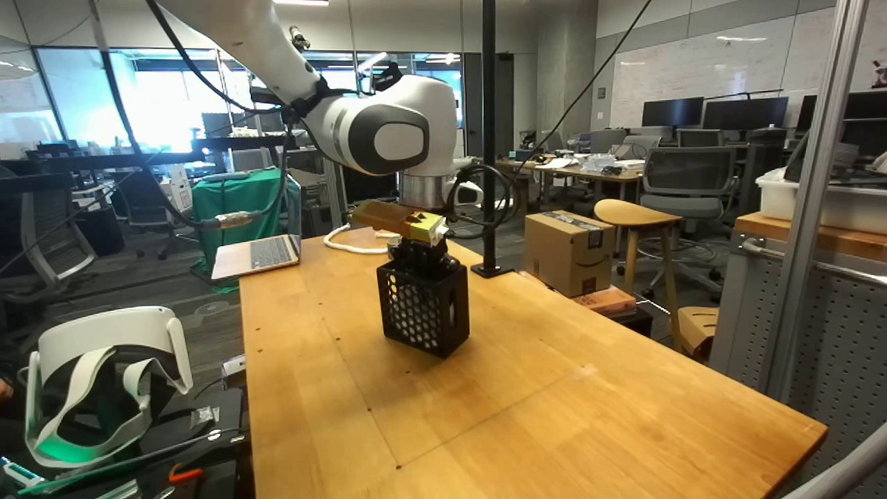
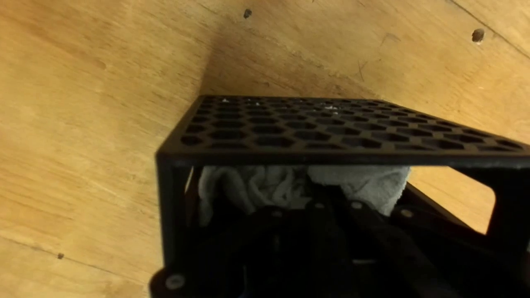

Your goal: Put the towel inside the black cutlery holder

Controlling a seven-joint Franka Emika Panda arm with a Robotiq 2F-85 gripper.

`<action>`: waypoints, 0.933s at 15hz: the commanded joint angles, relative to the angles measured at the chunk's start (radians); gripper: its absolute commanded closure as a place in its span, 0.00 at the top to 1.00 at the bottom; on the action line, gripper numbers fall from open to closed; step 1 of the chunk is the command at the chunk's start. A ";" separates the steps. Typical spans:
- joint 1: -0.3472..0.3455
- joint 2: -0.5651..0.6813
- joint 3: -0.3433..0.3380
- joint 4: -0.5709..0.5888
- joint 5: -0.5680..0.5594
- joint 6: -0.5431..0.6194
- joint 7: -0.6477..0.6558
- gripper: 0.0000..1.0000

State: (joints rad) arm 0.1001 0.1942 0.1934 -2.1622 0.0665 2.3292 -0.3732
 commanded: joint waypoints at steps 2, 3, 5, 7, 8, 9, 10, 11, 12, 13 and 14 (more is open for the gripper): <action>0.026 0.001 -0.002 -0.049 -0.046 0.023 0.031 0.05; 0.036 -0.021 -0.003 -0.054 -0.076 0.018 0.051 0.05; 0.056 -0.081 -0.001 -0.075 -0.142 0.007 0.091 0.05; 0.075 -0.147 0.004 -0.100 -0.204 -0.008 0.135 0.05; 0.084 -0.179 0.007 -0.113 -0.231 -0.015 0.155 0.05; 0.093 -0.212 0.013 -0.125 -0.251 -0.025 0.169 0.05; 0.100 -0.240 0.019 -0.136 -0.265 -0.033 0.174 0.05; 0.107 -0.270 0.025 -0.145 -0.279 -0.042 0.183 0.05; 0.113 -0.298 0.030 -0.154 -0.292 -0.053 0.190 0.05; 0.118 -0.325 0.037 -0.160 -0.304 -0.062 0.198 0.05; 0.123 -0.350 0.043 -0.165 -0.311 -0.071 0.202 0.05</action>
State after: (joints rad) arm 0.2072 -0.0499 0.2242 -2.2829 -0.2033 2.2864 -0.2050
